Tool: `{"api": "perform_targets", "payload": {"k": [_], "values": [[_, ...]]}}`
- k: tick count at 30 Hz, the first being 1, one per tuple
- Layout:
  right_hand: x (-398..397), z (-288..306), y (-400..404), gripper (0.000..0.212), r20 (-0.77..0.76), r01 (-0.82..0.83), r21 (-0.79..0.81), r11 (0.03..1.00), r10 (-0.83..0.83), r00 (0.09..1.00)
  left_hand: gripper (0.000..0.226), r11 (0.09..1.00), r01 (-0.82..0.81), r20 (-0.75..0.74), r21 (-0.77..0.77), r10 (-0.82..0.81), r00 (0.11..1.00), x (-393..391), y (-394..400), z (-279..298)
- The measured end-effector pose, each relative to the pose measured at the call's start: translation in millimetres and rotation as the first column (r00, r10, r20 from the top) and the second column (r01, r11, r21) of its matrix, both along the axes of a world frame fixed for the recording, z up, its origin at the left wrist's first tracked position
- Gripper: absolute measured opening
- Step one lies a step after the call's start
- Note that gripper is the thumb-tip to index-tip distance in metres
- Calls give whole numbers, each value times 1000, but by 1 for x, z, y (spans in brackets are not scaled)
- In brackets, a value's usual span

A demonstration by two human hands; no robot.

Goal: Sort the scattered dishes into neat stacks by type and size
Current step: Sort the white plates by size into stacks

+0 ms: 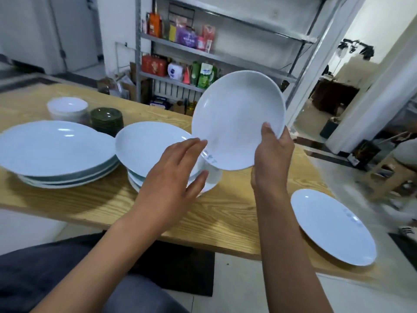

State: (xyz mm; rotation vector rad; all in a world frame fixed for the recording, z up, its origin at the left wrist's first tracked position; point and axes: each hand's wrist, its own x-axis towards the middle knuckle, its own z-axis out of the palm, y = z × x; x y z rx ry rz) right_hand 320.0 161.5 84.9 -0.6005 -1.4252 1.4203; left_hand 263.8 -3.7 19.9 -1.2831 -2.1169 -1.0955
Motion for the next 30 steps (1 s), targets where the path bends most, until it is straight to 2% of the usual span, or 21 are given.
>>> {"api": "perform_targets", "payload": {"k": [2,4,8,10,13,17,19,21,23,24,26,30], "values": [[-18,9,-21,17,-6,-145,-59,988,145,989,63,999,-42,47,-16,42,998,-13,-14,6],[-34,13,-41,13,-11,-261,-145,955,262,965,69,996,-85,26,-32,86,996,-26,-29,9],[-65,8,-82,11,-92,-471,-358,806,471,877,72,979,-192,-6,-65,192,981,-42,-62,12],[-81,6,-102,11,-75,-538,-416,733,562,824,70,965,-243,9,-99,245,969,-49,-80,9],[-107,5,-123,11,24,-622,-423,658,695,719,61,935,-337,60,-114,345,937,-62,-105,2],[-134,8,-139,26,250,-703,-342,623,782,571,58,907,-419,205,-49,420,884,-83,-132,0],[-143,8,-144,39,448,-716,-213,665,718,533,63,887,-461,263,-10,447,855,-95,-143,5],[-150,4,-146,54,676,-726,48,687,513,530,64,873,-485,261,-44,479,838,-110,-153,7],[-155,-3,-145,62,749,-716,329,615,292,595,60,859,-498,249,-121,512,822,-125,-161,5],[-157,-6,-144,61,760,-719,414,558,223,611,60,850,-504,253,-150,526,812,-132,-165,3],[-164,-10,-143,54,801,-754,479,450,128,585,58,835,-514,276,-197,551,788,-145,-170,-4],[-167,-15,-148,43,851,-832,458,314,114,512,46,801,-539,298,-262,598,744,-162,-174,-18]]}}
